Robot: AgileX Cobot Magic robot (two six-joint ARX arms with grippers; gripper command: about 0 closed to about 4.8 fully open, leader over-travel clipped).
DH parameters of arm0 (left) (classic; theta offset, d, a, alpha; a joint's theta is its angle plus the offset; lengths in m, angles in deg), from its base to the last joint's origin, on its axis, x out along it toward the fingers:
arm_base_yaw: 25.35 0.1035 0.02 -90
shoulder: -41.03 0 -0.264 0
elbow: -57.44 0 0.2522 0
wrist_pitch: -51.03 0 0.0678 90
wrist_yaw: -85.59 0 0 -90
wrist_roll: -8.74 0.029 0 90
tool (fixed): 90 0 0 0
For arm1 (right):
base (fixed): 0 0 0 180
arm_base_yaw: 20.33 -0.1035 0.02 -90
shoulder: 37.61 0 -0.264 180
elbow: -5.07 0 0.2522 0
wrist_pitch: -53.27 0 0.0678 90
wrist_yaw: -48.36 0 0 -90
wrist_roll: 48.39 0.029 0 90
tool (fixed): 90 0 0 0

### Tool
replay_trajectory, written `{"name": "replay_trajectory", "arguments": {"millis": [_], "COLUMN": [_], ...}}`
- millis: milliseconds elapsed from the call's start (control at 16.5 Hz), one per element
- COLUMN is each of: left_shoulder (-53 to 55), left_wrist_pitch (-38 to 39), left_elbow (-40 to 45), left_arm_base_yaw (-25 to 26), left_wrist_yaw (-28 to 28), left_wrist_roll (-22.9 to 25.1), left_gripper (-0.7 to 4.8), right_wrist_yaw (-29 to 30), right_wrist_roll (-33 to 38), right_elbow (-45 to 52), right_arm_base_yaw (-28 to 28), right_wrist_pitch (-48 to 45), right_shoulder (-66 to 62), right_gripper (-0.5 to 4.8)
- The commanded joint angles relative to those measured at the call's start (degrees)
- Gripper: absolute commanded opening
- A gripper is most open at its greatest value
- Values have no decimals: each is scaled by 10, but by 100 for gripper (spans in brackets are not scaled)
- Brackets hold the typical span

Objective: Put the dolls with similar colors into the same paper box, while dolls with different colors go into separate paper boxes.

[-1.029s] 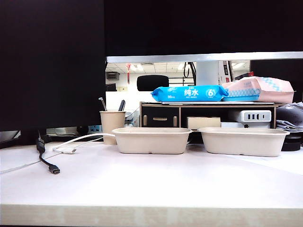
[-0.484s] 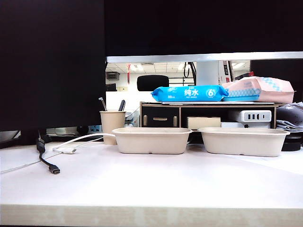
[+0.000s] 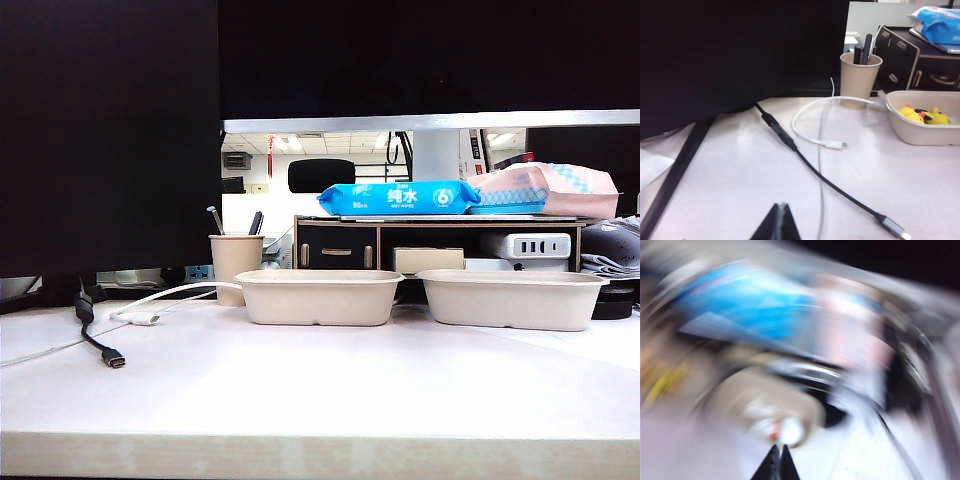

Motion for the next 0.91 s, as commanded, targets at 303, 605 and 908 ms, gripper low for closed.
{"name": "replay_trajectory", "arguments": {"millis": [303, 605, 908], "left_shoulder": [0, 0, 0], "left_wrist_pitch": [-3, -3, -3], "left_elbow": [0, 0, 0], "left_arm_base_yaw": [1, 1, 1], "left_wrist_yaw": [-1, 0, 0], "left_wrist_roll": [0, 0, 0], "left_gripper": [-5, -5, -5], "right_wrist_yaw": [217, 295, 296], "right_wrist_roll": [101, 137, 124], "right_elbow": [281, 484, 521], "right_arm_base_yaw": [411, 420, 393], "right_wrist_pitch": [-192, -330, -330], "right_shoulder": [236, 351, 388], "right_gripper": [-1, -1, -1]}}
